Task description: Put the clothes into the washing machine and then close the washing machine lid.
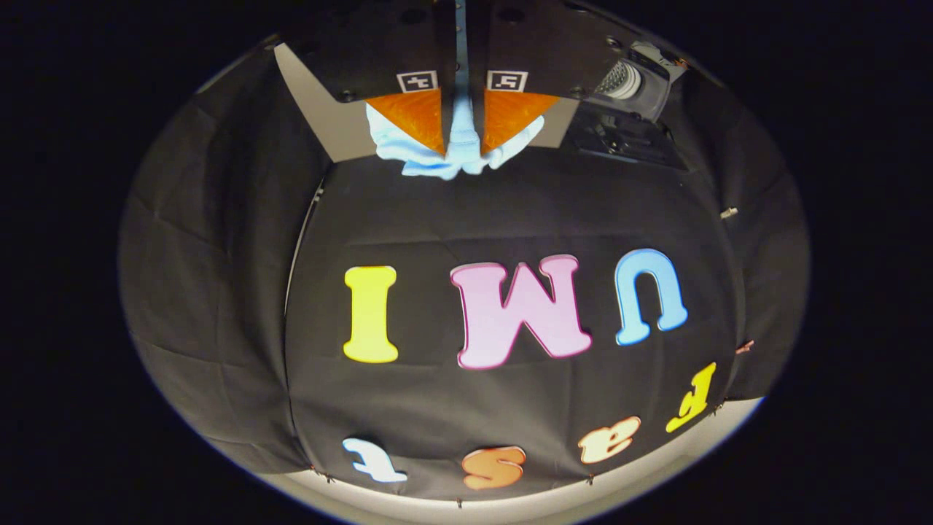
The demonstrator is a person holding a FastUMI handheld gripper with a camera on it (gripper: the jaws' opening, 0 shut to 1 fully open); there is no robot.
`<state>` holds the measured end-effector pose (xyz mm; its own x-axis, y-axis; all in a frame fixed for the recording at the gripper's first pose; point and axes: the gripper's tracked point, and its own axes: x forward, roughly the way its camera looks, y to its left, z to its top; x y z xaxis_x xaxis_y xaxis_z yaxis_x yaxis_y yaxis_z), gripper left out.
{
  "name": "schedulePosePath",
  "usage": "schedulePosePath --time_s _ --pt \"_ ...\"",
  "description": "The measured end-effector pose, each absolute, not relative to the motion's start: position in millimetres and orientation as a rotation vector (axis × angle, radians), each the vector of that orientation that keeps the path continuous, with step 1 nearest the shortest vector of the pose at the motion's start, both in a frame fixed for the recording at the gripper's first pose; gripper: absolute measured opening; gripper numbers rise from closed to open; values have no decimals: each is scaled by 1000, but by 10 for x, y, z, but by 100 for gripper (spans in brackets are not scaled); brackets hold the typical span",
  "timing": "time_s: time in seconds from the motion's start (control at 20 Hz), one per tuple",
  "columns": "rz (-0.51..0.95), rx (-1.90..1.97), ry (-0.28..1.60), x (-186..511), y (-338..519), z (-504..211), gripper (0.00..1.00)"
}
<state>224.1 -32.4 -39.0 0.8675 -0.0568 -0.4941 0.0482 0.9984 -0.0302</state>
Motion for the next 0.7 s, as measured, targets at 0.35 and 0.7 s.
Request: schedulePosePath --time_s 0.35,0.7 --pt "71 -29 377 2335 527 289 10" --pt "335 29 311 2311 1849 482 10"
